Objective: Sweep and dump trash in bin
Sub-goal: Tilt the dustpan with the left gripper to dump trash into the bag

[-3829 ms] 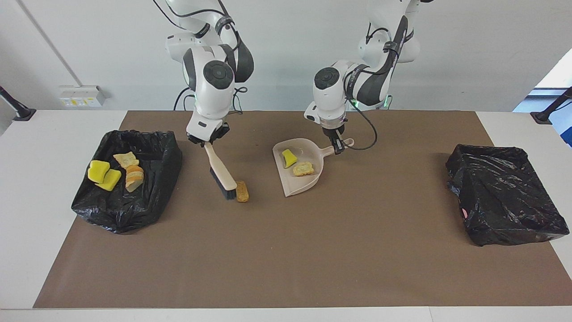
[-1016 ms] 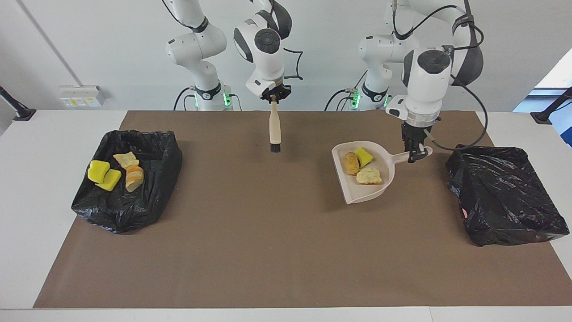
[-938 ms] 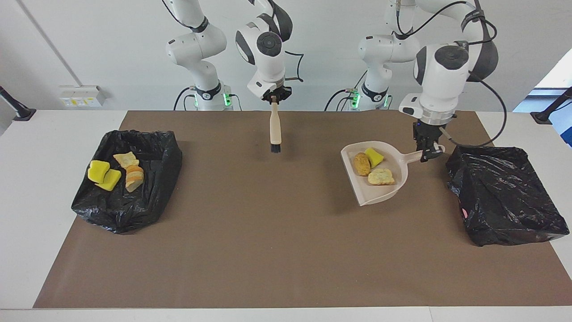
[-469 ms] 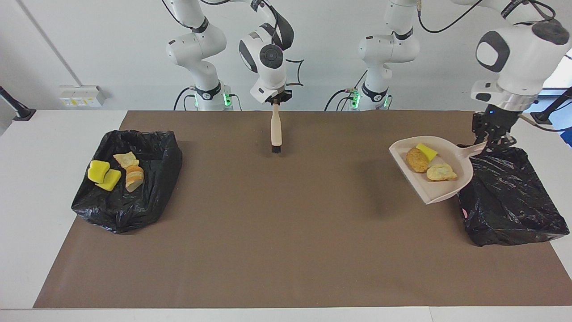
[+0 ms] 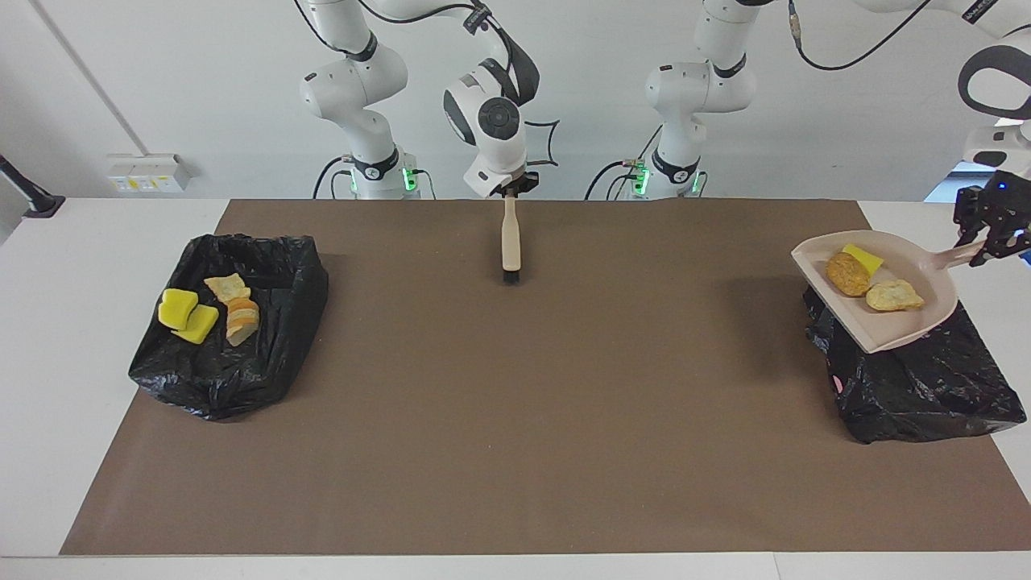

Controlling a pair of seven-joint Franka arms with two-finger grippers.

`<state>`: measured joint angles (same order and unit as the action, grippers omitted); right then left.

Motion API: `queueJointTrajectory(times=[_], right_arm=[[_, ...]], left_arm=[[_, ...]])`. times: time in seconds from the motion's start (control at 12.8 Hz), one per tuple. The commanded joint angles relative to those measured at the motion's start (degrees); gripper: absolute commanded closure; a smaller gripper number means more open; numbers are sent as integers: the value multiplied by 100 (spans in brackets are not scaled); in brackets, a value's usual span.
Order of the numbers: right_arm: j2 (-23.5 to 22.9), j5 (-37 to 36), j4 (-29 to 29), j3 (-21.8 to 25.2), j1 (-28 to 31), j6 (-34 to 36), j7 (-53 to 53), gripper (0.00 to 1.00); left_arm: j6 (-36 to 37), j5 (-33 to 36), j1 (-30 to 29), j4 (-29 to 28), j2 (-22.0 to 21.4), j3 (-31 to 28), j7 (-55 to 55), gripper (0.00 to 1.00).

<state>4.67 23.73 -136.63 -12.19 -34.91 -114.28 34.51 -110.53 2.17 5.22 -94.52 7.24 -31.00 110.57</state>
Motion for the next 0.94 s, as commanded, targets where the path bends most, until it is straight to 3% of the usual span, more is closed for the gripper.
queueJointTrajectory(times=[0.0, 0.16, 0.23, 0.31, 0.63, 0.86], right_arm=[[-9, 132, 14, 15, -24, -112, -40, 94], [-97, 132, 14, 15, -24, -138, -67, 62], [-97, 132, 14, 15, -24, -155, -76, 35], [-106, 132, 49, 15, -24, -156, -94, 0], [-291, -104, 540, 67, 81, -103, -173, 0], [-300, -990, 962, 68, 651, -138, -208, 0]], left_arm=[[33, -112, -231, 890, 751, -179, 692, 100], [-318, -42, -346, 944, 875, -187, 956, 100], [-459, 72, -346, 935, 919, -179, 922, 100], [-582, 169, -329, 935, 963, -205, 905, 100], [-1031, 1310, -285, 786, 1051, -196, 808, 100], [-1076, 1943, -110, 751, 1139, -170, 116, 100]])
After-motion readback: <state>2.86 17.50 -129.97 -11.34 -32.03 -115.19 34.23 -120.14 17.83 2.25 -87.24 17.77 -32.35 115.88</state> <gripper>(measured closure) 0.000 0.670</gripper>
